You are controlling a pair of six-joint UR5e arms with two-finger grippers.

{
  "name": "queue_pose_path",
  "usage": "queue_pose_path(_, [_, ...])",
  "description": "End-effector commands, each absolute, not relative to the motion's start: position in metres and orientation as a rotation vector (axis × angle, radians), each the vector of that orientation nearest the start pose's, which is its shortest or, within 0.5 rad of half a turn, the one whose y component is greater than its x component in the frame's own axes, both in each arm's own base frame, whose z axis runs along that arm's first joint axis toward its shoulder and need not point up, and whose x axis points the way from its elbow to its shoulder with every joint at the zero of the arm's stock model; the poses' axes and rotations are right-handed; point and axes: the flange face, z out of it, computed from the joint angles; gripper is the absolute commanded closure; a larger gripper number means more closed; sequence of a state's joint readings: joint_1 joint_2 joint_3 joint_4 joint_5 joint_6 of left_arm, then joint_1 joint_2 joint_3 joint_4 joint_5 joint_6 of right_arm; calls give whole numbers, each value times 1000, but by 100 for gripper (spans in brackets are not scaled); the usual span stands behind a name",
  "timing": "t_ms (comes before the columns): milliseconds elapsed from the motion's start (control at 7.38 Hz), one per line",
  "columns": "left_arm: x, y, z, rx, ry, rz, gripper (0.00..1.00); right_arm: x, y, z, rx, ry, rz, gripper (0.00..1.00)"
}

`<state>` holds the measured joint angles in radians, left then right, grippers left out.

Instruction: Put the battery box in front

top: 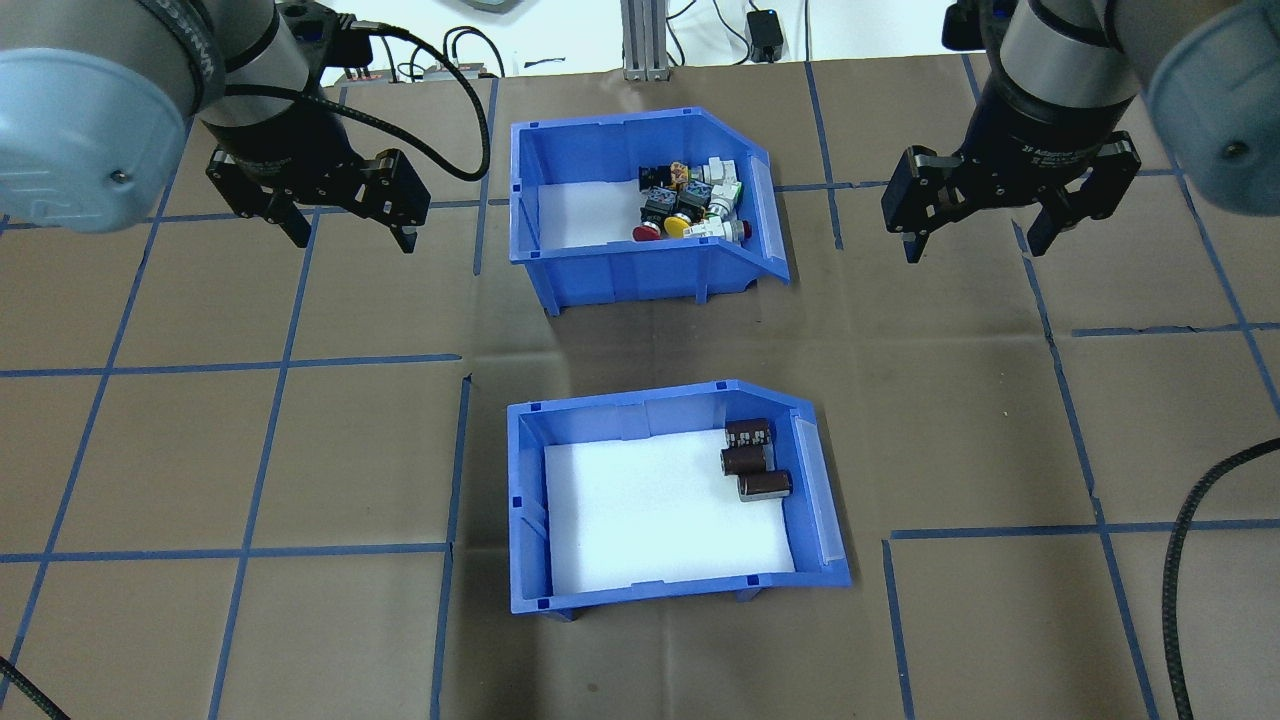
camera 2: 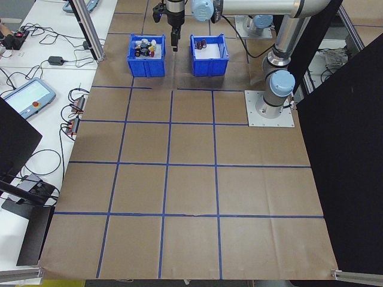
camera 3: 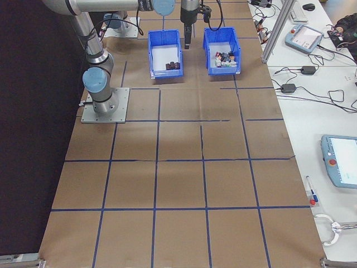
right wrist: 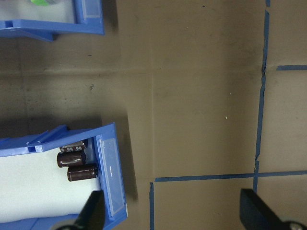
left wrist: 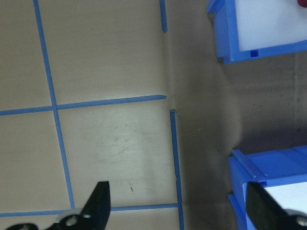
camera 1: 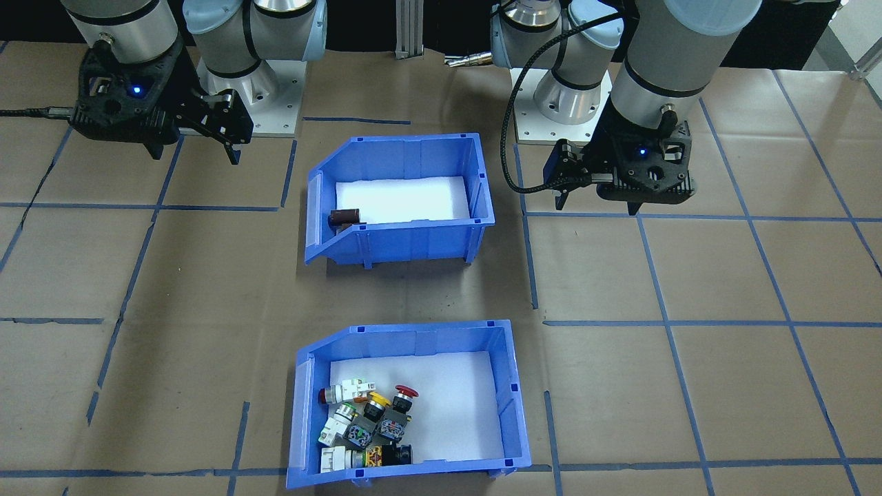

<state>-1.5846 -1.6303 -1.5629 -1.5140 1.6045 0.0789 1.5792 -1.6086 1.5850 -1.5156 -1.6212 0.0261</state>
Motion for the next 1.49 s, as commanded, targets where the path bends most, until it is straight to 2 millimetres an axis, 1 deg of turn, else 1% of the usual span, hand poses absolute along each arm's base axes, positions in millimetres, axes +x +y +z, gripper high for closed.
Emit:
queue_pose_path(0, [-137,-516,466,141,3106,-3,1,133,-470,493,23,3192,52,0])
queue_pose_path(678, [-138,-517,465,150,3109,-8,1,132,-469,491,20,3194,60,0])
queue_pose_path(1085, [-138,-517,465,134,3109,-8,1,134,-471,494,13,3195,48,0])
queue_pose_path(1220, [-138,-516,467,134,3112,-8,1,137,-475,492,1,3194,55,0])
queue_pose_path(1356, [-140,-514,463,141,3114,1,1,139,-480,488,-50,3192,41,0])
